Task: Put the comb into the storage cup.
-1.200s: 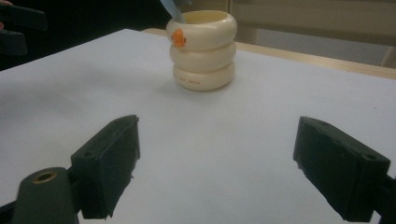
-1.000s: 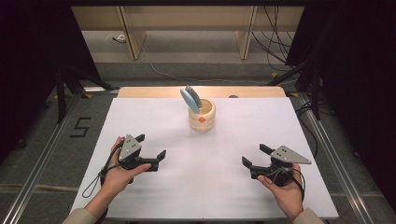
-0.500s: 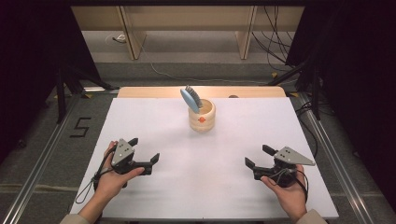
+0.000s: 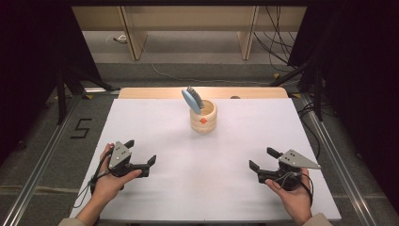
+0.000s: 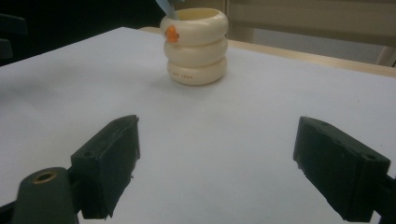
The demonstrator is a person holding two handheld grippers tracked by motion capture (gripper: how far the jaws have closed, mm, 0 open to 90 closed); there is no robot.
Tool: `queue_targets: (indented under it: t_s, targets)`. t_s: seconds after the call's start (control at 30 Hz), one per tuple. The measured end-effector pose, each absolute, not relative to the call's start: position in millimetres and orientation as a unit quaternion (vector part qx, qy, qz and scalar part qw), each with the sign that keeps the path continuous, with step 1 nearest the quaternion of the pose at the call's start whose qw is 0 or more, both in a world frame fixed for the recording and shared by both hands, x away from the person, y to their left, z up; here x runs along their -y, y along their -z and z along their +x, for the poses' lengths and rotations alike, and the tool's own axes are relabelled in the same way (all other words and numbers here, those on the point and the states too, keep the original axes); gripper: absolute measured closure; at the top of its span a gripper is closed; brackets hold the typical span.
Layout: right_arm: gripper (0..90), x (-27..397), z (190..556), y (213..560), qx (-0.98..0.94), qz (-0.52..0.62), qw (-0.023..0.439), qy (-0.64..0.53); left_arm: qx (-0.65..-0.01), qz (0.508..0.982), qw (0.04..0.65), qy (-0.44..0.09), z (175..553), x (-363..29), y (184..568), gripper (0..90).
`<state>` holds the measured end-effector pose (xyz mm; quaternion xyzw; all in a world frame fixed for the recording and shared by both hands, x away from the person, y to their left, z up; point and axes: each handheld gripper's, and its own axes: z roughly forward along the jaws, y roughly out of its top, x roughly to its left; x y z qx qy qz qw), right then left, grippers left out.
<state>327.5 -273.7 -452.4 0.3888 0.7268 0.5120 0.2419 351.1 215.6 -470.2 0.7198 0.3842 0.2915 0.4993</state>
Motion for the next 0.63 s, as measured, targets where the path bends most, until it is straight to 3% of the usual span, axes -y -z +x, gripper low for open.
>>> queue_targets:
  t_s: [0.63]
  targets:
    - [15.7, 272.7, 328.6, 456.4, -0.729, 0.387, 0.244, -0.510, -0.390, 0.720, 0.497, -0.287, 352.4, -214.7, 474.1, 0.6]
